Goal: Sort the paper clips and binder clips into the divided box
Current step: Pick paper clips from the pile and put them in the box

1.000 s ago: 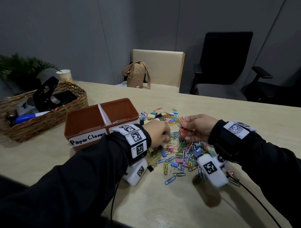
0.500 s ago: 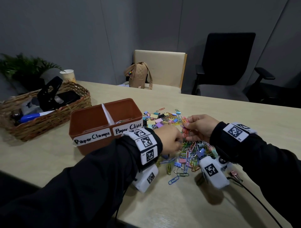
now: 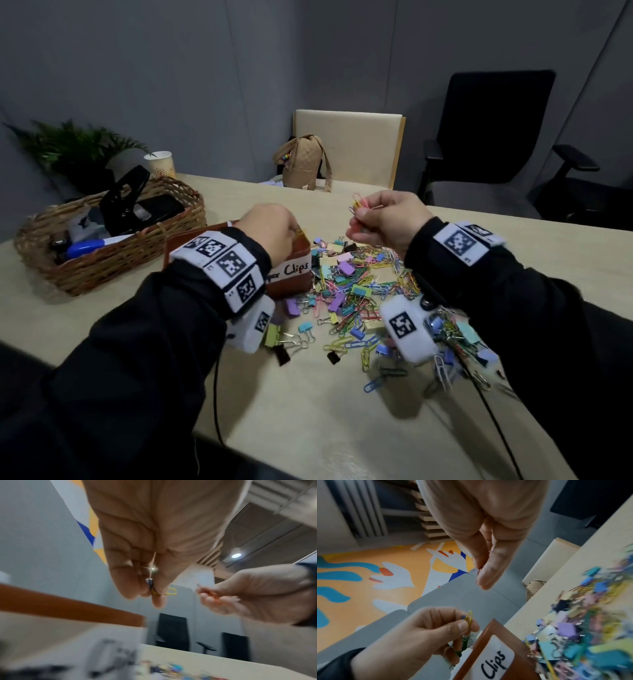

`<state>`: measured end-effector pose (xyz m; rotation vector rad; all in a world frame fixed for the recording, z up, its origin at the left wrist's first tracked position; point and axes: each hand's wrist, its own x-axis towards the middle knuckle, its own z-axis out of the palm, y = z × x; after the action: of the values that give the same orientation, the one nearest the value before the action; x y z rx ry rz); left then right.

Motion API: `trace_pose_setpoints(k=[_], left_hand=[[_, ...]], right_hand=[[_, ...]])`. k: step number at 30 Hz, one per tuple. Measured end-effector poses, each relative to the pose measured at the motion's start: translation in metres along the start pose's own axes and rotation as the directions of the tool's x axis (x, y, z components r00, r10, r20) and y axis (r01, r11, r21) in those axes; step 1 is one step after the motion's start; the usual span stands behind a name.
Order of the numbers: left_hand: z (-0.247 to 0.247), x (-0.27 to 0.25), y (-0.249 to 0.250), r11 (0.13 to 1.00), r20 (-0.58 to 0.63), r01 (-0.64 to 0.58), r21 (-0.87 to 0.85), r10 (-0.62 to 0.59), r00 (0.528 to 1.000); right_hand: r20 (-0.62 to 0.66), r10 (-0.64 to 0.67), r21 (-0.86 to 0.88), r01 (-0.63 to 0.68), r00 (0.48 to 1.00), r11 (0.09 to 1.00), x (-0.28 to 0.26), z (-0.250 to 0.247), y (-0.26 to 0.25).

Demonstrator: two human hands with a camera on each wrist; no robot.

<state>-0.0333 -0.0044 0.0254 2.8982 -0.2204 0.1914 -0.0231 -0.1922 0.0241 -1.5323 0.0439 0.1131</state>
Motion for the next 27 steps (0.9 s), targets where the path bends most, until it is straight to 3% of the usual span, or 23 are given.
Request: trace_pose_setpoints(k=[4, 8, 13, 18, 22, 25, 27], left_hand=[[0.003, -0.005, -0.026, 0.995, -0.035, 0.091, 0.037, -0.089, 0.995], [0.007, -0.011, -0.035, 0.995, -0.029, 0.089, 0.037, -0.088, 0.996], [0.005, -0.020, -0.038, 0.996, -0.085, 0.065, 0.060, -0.060, 0.995], [0.000, -0.027, -0.026, 0.996, -0.020, 0.074, 0.052, -0.073, 0.997], [0.013, -0.029, -0.001, 1.000, 0.089, -0.015, -0.017, 0.016, 0.996], [0.028, -0.026, 0.016, 0.992, 0.163, -0.096, -0.076, 0.107, 0.981], [0.039, -0.023, 0.025, 0.987, 0.209, -0.147, -0.064, 0.157, 0.965]], right_hand=[[0.073, -0.072, -0.070, 0.077, 0.995, 0.995, 0.008, 0.041, 0.005], [0.115, -0.158, -0.214, 0.180, 0.981, 0.960, 0.018, 0.074, 0.017], [0.086, -0.195, -0.311, 0.213, 0.977, 0.926, 0.025, 0.086, 0.029], [0.094, -0.190, -0.315, 0.210, 0.977, 0.925, 0.025, 0.077, 0.027], [0.098, -0.197, -0.342, 0.219, 0.975, 0.914, 0.014, 0.049, 0.023], [0.108, -0.136, -0.509, 0.172, 0.985, 0.844, 0.008, 0.019, 0.030], [0.119, -0.054, -0.666, 0.120, 0.991, 0.736, 0.004, -0.001, 0.038]])
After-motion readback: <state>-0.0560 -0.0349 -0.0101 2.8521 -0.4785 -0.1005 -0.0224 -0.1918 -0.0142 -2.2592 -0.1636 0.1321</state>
